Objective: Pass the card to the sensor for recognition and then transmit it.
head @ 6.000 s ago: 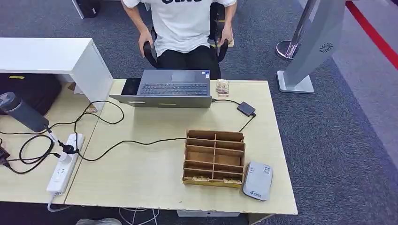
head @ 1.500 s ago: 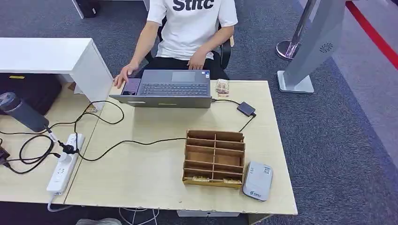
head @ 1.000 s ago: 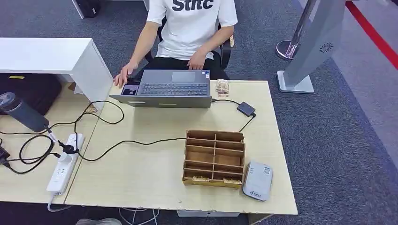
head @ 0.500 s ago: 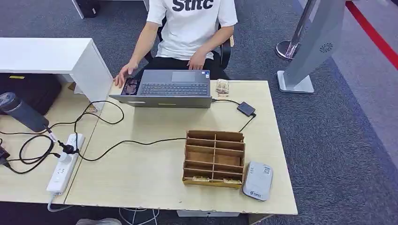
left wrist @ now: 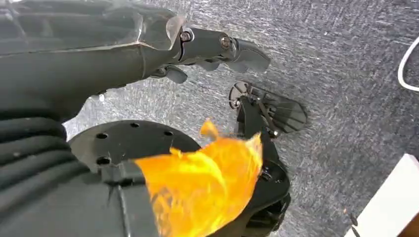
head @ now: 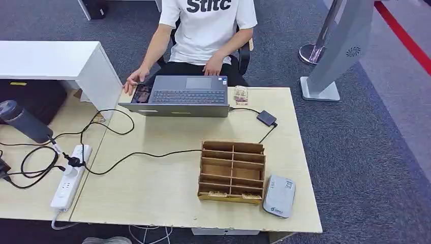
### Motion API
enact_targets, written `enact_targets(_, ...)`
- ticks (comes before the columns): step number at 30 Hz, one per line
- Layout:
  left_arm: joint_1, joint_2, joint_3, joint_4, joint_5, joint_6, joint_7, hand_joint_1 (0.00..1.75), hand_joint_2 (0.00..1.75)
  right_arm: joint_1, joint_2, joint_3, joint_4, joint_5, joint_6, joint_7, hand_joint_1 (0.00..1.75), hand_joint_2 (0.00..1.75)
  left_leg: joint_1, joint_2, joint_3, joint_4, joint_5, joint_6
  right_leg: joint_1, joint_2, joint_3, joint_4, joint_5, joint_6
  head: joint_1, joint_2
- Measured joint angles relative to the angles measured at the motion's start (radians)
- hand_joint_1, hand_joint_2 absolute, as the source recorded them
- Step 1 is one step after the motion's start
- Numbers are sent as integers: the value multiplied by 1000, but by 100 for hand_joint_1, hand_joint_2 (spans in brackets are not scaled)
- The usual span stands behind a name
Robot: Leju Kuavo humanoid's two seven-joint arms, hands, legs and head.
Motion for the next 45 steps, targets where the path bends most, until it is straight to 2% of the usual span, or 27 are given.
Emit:
enact_targets(15, 0, 0, 11, 0, -3, 3, 6, 0, 175, -2, 0, -17, 0, 7, 1, -1, 0, 175, 0, 0, 0, 0, 0, 0, 0, 0, 0, 0, 0, 0, 0, 0)
enact_targets(16, 0, 0, 11, 0, -3, 2, 6, 0, 0, -2, 0, -17, 0, 7, 1, -1, 0, 175, 0, 0, 0, 0, 0, 0, 0, 0, 0, 0, 0, 0, 0, 0)
enact_targets(23, 0, 0, 11, 0, -12, -30, 8, 0, 0, -4, 0, -18, 0, 17, 5, -2, 0, 175, 0, 0, 0, 0, 0, 0, 0, 0, 0, 0, 0, 0, 0, 0)
enact_targets(44, 0, 0, 16, 0, -19, -31, 17, 0, 0, -5, 0, -23, 0, 28, 8, -5, 0, 175, 0, 0, 0, 0, 0, 0, 0, 0, 0, 0, 0, 0, 0, 0)
enact_targets(45, 0, 0, 17, 0, -19, -31, 17, 0, 175, -5, 0, -23, 0, 27, 8, -5, 0, 175, 0, 0, 0, 0, 0, 0, 0, 0, 0, 0, 0, 0, 0, 0)
